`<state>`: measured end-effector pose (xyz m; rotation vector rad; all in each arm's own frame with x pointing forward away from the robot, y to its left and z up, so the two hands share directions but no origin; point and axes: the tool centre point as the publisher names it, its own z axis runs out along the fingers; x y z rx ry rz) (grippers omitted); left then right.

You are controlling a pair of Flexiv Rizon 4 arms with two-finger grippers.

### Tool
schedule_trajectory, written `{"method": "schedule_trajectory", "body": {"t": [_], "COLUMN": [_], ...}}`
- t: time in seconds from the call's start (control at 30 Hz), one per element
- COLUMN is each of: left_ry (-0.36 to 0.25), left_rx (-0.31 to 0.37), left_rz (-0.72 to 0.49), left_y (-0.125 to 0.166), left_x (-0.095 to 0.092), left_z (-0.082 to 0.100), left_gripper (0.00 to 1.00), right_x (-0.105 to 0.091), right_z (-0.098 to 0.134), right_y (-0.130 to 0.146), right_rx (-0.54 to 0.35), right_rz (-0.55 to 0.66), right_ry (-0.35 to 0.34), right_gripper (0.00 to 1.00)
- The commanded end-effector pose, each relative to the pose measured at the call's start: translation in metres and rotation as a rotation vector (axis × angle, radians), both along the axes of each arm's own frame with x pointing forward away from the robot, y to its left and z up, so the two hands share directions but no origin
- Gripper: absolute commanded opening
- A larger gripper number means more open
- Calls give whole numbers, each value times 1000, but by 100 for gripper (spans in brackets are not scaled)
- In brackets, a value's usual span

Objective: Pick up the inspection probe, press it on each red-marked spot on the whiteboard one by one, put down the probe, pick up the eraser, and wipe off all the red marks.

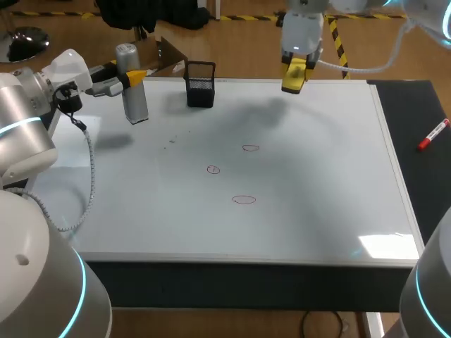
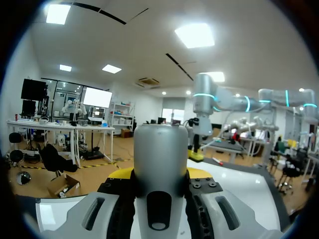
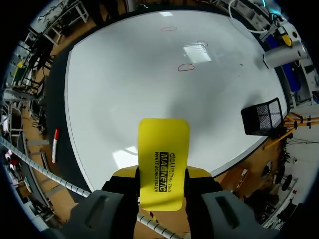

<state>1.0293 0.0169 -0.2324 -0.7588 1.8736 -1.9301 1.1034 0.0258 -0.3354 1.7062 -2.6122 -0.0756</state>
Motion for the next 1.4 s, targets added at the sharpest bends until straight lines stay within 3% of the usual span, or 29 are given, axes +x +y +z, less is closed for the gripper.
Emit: {"method": "schedule_trajectory", "body": {"t": [0.03,0.7,1.1,1.23,1.27,1.4], "left_ry": [-4,-4,-4,-4,-4,-4], "left_rx": [-1,-1,-1,-1,-1,-1], "left_rz": [8,8,8,8,8,8], "left_y": [-1,-1,-1,-1,-1,-1], "left_x": [-1,-1,-1,-1,-1,-1], "left_z": [1,1,1,1,1,1], "left_gripper": [0,0,0,0,0,0], "right_x": [-23,-76,-91,-95,-97,-98], "right_z": [12,21,20,19,18,18], "right_y": [-23,-87,-109,-110,-110,-111], "right_rx": [3,30,49,56,53,53], "right_rz": [-28,-268,-352,-370,-388,-391], "right_ry": [-51,-52,-56,-57,-23,-40], "right_gripper": [0,0,0,0,0,0]}}
